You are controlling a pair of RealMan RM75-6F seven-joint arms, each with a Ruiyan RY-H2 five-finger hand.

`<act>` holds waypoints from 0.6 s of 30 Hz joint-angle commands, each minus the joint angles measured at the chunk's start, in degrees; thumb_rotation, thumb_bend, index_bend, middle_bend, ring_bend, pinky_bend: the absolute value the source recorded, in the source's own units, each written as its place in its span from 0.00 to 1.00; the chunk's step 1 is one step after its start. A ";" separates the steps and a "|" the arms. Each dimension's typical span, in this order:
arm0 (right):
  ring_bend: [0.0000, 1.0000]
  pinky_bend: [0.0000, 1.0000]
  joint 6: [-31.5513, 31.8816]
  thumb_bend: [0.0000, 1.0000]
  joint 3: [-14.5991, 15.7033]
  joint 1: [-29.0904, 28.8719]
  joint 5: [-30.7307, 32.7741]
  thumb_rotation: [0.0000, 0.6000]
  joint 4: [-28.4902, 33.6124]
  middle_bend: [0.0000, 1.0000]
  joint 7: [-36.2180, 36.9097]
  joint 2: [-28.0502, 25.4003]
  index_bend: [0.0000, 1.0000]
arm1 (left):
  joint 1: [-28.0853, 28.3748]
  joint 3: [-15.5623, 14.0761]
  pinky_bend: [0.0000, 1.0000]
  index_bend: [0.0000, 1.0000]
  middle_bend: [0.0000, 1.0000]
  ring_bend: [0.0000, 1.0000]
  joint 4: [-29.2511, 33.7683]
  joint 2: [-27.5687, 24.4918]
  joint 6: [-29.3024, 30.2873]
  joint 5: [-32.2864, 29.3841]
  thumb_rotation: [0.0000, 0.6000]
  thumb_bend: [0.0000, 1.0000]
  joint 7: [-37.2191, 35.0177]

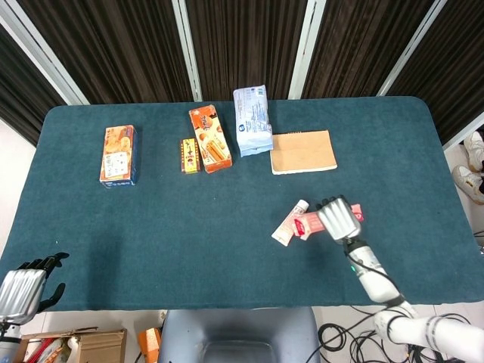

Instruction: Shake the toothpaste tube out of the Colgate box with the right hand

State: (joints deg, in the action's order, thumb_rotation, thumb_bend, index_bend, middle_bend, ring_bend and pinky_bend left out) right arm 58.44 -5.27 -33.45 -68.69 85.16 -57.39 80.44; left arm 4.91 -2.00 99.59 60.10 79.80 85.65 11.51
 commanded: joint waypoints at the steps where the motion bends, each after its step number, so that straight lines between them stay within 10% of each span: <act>1: 0.50 0.62 -0.11 0.18 2.31 0.94 -1.39 1.00 1.62 0.52 2.33 -2.12 0.65 | 0.14 0.03 0.47 0.30 0.41 0.40 0.14 0.07 -0.29 -0.23 1.00 0.36 0.34; 11: 0.50 0.62 -3.04 0.18 6.22 0.19 -8.07 1.00 -0.07 0.52 10.89 -1.67 0.62 | 0.15 0.00 0.47 0.30 0.41 0.40 0.54 -0.20 -0.64 -0.90 1.00 0.36 0.49; 18: 0.29 0.48 -3.17 0.18 6.95 0.05 -10.96 1.00 -1.21 0.34 16.46 -1.00 0.29 | 0.12 -0.09 0.47 0.30 0.41 0.40 0.62 -0.31 -0.45 -0.52 1.00 0.36 0.32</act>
State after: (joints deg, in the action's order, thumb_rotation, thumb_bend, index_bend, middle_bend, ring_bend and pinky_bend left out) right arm 55.30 1.47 -33.33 -78.28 84.13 -44.19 79.25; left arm 5.03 -2.07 100.21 59.79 79.33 85.06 11.83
